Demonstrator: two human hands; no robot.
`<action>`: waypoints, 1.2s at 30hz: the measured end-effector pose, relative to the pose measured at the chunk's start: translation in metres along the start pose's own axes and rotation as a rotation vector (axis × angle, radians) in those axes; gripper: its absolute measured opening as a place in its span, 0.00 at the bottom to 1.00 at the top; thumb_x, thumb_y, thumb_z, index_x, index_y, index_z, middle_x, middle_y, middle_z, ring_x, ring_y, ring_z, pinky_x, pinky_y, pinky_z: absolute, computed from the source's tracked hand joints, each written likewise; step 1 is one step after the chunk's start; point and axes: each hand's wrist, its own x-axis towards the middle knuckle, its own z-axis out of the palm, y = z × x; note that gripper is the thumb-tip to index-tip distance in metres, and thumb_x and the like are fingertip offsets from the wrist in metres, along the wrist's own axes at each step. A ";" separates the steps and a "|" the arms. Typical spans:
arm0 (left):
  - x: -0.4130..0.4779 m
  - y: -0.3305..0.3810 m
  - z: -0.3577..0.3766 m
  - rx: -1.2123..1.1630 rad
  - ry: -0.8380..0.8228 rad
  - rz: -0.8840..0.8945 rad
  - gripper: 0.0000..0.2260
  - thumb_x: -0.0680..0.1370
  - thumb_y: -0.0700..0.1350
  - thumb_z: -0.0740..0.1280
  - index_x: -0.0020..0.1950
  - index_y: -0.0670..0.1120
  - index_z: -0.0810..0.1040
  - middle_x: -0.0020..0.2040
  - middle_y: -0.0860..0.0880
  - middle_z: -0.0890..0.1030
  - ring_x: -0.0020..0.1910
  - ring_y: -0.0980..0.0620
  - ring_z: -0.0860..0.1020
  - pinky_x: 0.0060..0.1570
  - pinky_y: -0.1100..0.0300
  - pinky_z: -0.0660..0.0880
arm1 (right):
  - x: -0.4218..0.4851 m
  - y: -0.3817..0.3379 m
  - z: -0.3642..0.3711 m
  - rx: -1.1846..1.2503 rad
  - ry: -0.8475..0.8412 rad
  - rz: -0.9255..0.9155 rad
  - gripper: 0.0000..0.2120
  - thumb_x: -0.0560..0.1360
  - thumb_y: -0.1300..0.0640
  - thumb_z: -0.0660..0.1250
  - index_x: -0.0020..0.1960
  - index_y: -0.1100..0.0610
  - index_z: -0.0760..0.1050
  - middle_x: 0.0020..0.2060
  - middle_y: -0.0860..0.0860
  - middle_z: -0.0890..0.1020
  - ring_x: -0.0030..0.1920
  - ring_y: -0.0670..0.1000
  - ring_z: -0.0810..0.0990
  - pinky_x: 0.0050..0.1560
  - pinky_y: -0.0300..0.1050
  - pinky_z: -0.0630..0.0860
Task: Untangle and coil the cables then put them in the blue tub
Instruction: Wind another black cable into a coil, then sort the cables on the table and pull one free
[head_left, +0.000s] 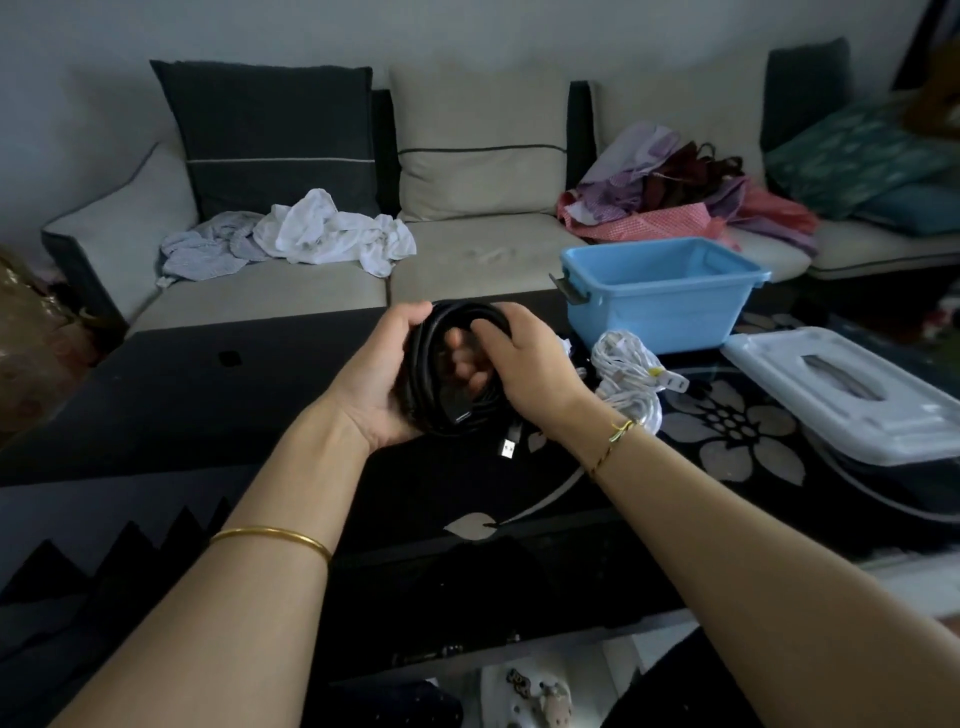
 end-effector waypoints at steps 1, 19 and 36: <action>0.002 -0.001 -0.002 0.014 0.046 -0.022 0.15 0.78 0.51 0.60 0.38 0.42 0.75 0.34 0.48 0.75 0.32 0.52 0.75 0.35 0.60 0.79 | -0.002 0.000 -0.003 -0.048 -0.014 -0.002 0.09 0.80 0.59 0.58 0.49 0.63 0.75 0.34 0.50 0.79 0.32 0.46 0.77 0.34 0.40 0.74; 0.067 -0.053 0.064 0.413 0.215 0.147 0.13 0.77 0.52 0.67 0.37 0.46 0.72 0.27 0.51 0.71 0.16 0.60 0.60 0.17 0.69 0.56 | -0.013 0.033 -0.079 -0.335 0.051 -0.008 0.24 0.80 0.58 0.60 0.73 0.61 0.58 0.56 0.58 0.77 0.43 0.50 0.78 0.37 0.32 0.69; 0.099 -0.067 0.079 0.304 0.161 0.165 0.07 0.79 0.46 0.65 0.46 0.43 0.75 0.28 0.50 0.73 0.16 0.59 0.58 0.16 0.70 0.56 | -0.010 0.162 -0.172 -0.797 0.288 0.595 0.14 0.76 0.63 0.60 0.61 0.59 0.75 0.63 0.58 0.71 0.62 0.62 0.68 0.57 0.48 0.68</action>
